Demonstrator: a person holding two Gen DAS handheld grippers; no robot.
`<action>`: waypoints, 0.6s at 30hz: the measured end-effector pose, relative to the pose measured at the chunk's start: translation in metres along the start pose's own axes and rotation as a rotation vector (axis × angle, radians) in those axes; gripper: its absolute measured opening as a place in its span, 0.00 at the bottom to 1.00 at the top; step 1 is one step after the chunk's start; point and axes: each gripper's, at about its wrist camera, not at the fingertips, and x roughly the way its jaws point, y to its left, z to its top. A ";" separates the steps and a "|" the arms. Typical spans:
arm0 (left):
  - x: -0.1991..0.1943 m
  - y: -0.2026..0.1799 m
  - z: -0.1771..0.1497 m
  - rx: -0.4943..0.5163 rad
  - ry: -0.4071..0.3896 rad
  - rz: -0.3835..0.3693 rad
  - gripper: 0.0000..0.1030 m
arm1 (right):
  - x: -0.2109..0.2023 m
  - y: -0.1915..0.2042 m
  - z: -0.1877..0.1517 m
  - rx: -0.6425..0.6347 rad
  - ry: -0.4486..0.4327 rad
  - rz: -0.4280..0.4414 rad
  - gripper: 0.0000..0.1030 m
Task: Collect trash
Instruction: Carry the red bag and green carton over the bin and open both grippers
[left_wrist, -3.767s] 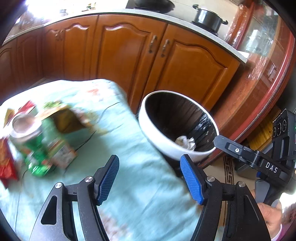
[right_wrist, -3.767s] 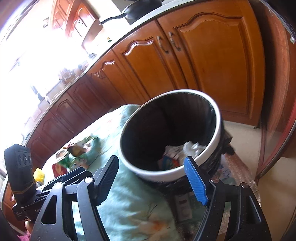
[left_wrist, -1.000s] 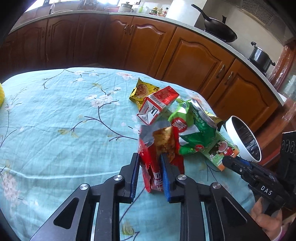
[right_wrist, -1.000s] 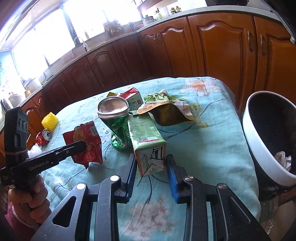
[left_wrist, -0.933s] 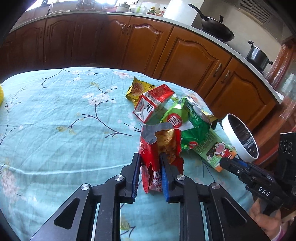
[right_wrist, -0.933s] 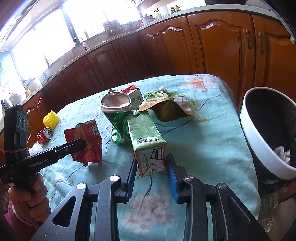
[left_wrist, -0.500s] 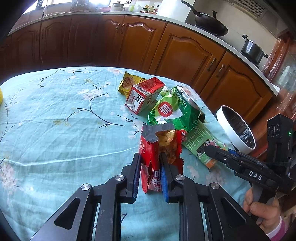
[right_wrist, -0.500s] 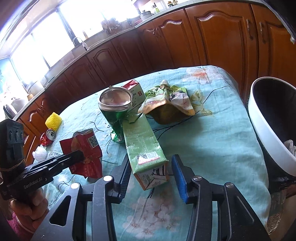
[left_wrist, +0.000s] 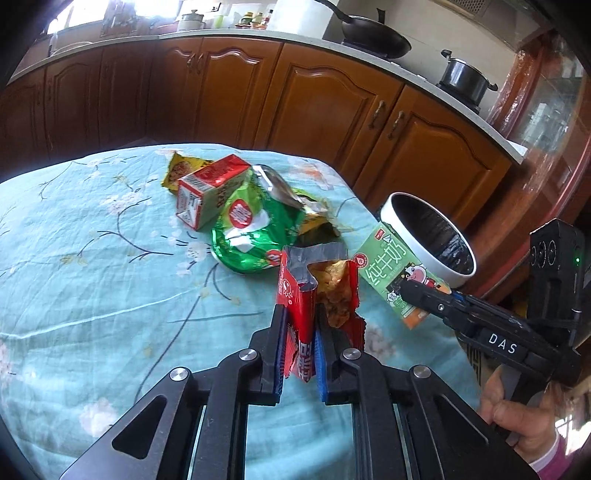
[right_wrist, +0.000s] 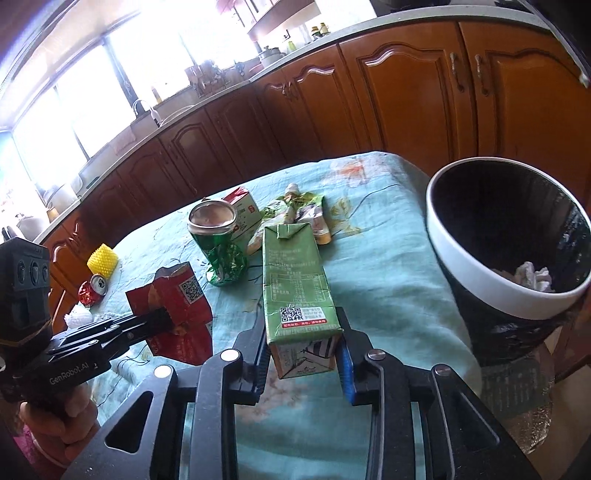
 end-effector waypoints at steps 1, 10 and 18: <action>0.002 -0.006 0.000 0.010 0.004 -0.009 0.11 | -0.006 -0.006 0.000 0.008 -0.007 -0.009 0.30; 0.027 -0.055 0.016 0.098 0.020 -0.061 0.11 | -0.046 -0.058 0.001 0.084 -0.062 -0.092 0.30; 0.055 -0.097 0.036 0.176 0.021 -0.092 0.11 | -0.068 -0.095 0.012 0.125 -0.100 -0.155 0.30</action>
